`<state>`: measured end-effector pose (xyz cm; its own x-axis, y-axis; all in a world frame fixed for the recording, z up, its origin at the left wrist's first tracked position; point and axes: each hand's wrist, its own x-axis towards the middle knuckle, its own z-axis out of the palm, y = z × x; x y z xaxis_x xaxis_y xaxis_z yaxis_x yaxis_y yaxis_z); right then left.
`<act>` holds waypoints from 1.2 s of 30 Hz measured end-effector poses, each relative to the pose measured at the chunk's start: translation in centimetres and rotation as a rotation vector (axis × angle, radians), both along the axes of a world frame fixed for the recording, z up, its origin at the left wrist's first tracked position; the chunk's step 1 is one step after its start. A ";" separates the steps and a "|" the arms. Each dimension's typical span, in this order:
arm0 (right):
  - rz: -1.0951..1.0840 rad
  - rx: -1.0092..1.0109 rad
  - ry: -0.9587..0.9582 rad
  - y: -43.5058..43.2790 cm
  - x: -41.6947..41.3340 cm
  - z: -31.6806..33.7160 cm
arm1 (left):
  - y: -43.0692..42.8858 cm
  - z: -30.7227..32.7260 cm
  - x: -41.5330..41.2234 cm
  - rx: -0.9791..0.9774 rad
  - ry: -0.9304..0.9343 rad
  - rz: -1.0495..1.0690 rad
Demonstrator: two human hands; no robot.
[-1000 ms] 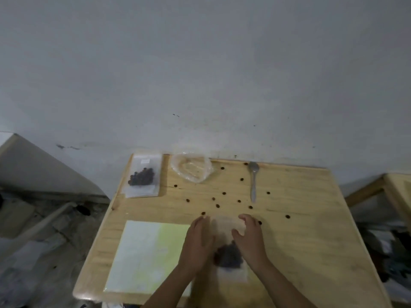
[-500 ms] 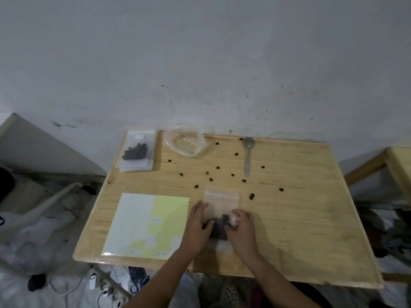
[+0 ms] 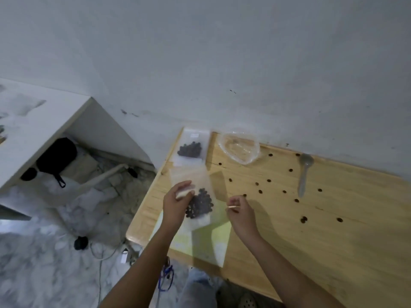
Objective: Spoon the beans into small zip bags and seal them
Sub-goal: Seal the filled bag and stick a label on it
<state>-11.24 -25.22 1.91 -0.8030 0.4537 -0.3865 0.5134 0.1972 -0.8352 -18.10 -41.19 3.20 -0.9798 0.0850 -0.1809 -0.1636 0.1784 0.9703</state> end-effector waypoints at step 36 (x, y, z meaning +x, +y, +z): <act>-0.047 -0.005 0.076 1.3 -7.8 5.0 | -0.9 1.3 -8.6 0.078 0.003 -0.168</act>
